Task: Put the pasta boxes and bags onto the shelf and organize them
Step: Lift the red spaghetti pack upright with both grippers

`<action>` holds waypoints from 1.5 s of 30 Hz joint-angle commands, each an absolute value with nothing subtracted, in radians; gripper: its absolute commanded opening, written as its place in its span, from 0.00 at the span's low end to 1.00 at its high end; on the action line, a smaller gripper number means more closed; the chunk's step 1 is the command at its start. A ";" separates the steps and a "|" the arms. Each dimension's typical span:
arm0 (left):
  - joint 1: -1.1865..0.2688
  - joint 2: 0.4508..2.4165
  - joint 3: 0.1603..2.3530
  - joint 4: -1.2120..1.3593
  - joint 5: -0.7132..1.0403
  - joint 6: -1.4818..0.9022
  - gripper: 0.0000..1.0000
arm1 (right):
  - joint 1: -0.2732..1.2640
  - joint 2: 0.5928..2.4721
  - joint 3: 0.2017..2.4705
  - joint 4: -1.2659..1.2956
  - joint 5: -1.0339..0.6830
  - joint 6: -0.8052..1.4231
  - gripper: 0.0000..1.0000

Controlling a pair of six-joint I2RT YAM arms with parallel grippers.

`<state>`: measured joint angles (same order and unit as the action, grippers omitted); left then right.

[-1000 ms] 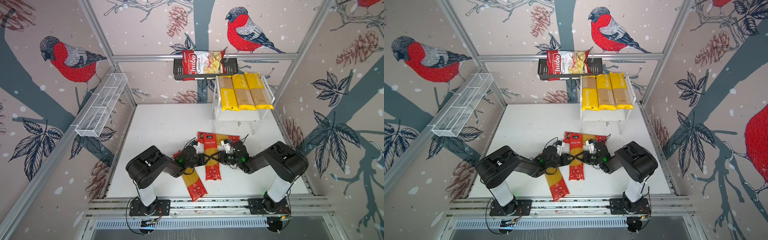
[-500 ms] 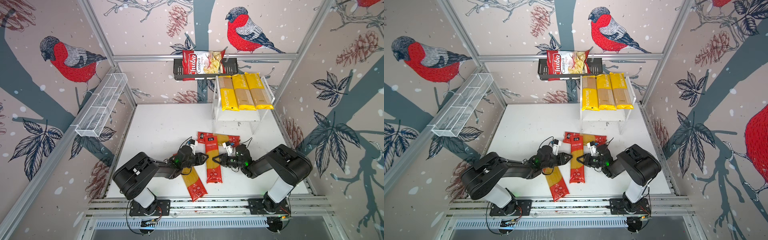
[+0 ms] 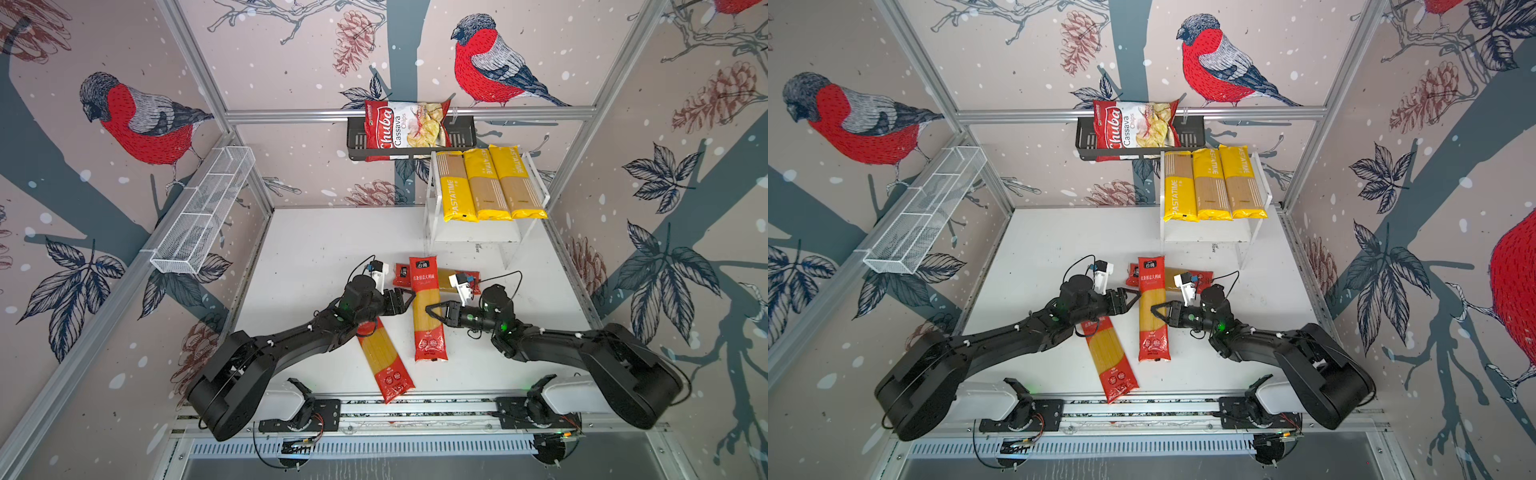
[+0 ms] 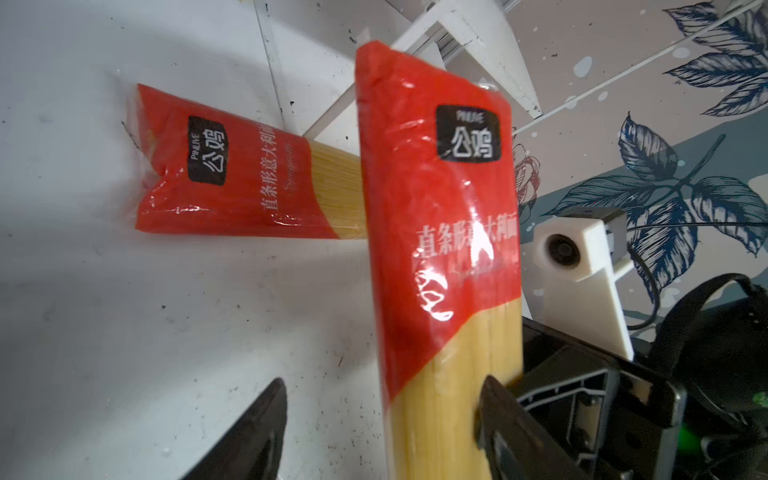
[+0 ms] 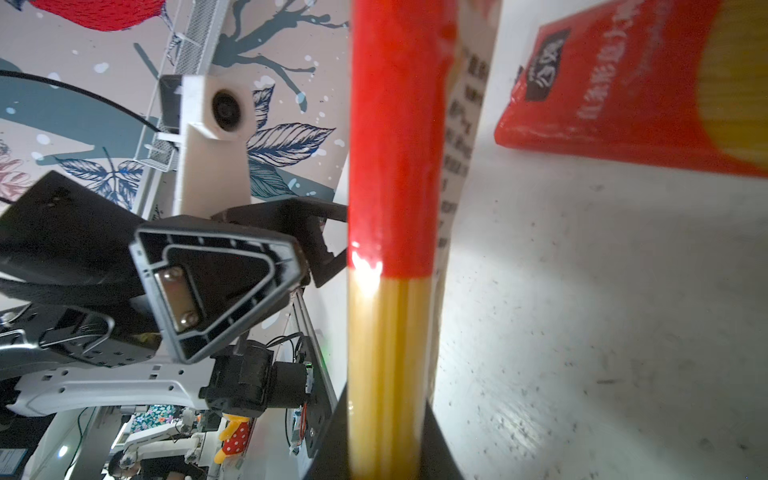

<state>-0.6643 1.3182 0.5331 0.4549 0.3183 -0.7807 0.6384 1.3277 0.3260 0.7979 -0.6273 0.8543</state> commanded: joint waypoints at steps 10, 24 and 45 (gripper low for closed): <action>-0.659 1.331 0.426 1.015 0.526 -0.917 0.74 | 0.654 1.202 0.449 0.786 -0.764 0.814 0.07; -0.660 1.401 0.445 1.185 0.583 -0.998 0.40 | 0.680 1.147 0.464 0.742 -0.796 0.771 0.07; -0.661 1.378 0.496 1.272 0.466 -1.017 0.06 | 0.655 1.069 0.362 0.669 -0.654 0.777 0.52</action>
<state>-0.6632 1.3949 0.4805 1.1141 0.5358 -1.0126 0.6559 1.0813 0.3859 0.6220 -0.6754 0.7620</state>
